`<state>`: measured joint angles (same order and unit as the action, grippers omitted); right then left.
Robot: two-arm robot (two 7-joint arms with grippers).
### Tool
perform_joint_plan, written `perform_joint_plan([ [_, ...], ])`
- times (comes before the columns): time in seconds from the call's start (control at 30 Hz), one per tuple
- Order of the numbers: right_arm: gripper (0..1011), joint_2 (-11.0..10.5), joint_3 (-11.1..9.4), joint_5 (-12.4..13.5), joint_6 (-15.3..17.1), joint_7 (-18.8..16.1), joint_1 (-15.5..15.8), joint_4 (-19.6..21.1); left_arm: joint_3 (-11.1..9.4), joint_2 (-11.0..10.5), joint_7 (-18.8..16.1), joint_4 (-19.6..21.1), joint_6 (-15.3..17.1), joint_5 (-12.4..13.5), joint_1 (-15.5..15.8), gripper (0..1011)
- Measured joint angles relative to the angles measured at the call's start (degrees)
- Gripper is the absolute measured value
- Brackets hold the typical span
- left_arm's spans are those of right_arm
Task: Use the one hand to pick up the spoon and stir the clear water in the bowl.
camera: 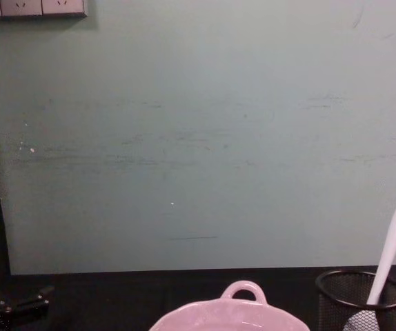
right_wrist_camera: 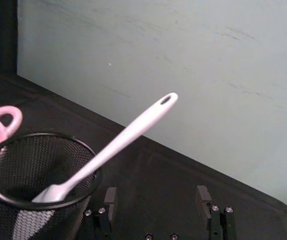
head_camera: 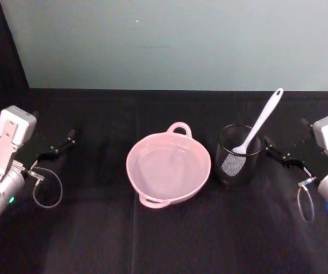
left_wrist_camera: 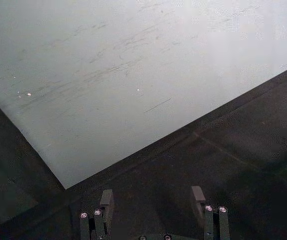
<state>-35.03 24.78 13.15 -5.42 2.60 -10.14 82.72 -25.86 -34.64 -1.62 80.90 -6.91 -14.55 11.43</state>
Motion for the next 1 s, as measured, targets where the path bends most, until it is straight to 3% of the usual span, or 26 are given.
perform_joint_plan([
  [0.2, 1002, -1.93, -2.17, -1.68, 2.11, 2.41, 3.42, 4.47, 0.0, 0.0, 0.0, 0.0, 0.0, 0.0, 0.0, 1011],
  [0.33, 1002, -3.26, -4.56, -0.67, 1.68, 2.84, 6.75, 7.66, 0.0, 0.0, 0.0, 0.0, 0.0, 0.0, 0.0, 1011],
  [0.47, 1002, -3.76, -8.04, 4.8, -1.11, 0.79, 10.64, 10.65, 0.0, 0.0, 0.0, 0.0, 0.0, 0.0, 0.0, 1011],
  [0.5, 1002, -3.76, -9.47, 7.94, -2.33, -0.75, 12.09, 11.62, 0.0, 0.0, 0.0, 0.0, 0.0, 0.0, 0.0, 1011],
  [0.6, 1002, -3.57, -11.48, 12.68, -3.61, -3.47, 13.98, 13.03, 0.0, 0.0, 0.0, 0.0, 0.0, 0.0, 0.0, 1011],
  [0.7, 1002, -2.73, -14.37, 20.69, -4.23, -8.08, 16.26, 14.87, 0.0, 0.0, 0.0, 0.0, 0.0, 0.0, 0.0, 1011],
  [0.73, 1002, -2.53, -14.84, 22.21, -4.06, -8.95, 16.51, 15.11, 0.0, 0.0, 0.0, 0.0, 0.0, 0.0, 0.0, 1011],
  [0.8, 1002, -2.19, -15.54, 25.15, -3.09, -10.46, 16.79, 15.49, 0.0, 0.0, 0.0, 0.0, 0.0, 0.0, 0.0, 1011],
  [0.83, 1002, -1.74, -16.29, 28.38, -1.56, -12.08, 16.83, 15.82, 0.0, 0.0, 0.0, 0.0, 0.0, 0.0, 0.0, 1011],
  [0.9, 1002, -1.35, -16.82, 30.92, 0.23, -13.31, 16.63, 16.07, 0.0, 0.0, 0.0, 0.0, 0.0, 0.0, 0.0, 1011],
  [0.93, 1002, -1.0, -17.28, 33.79, 2.64, -14.42, 16.04, 16.24, 0.0, 0.0, 0.0, 0.0, 0.0, 0.0, 0.0, 1011],
  [1.0, 1002, -0.73, -17.6, 36.56, 5.52, -15.37, 15.22, 16.26, 0.0, 0.0, 0.0, 0.0, 0.0, 0.0, 0.0, 1011],
])
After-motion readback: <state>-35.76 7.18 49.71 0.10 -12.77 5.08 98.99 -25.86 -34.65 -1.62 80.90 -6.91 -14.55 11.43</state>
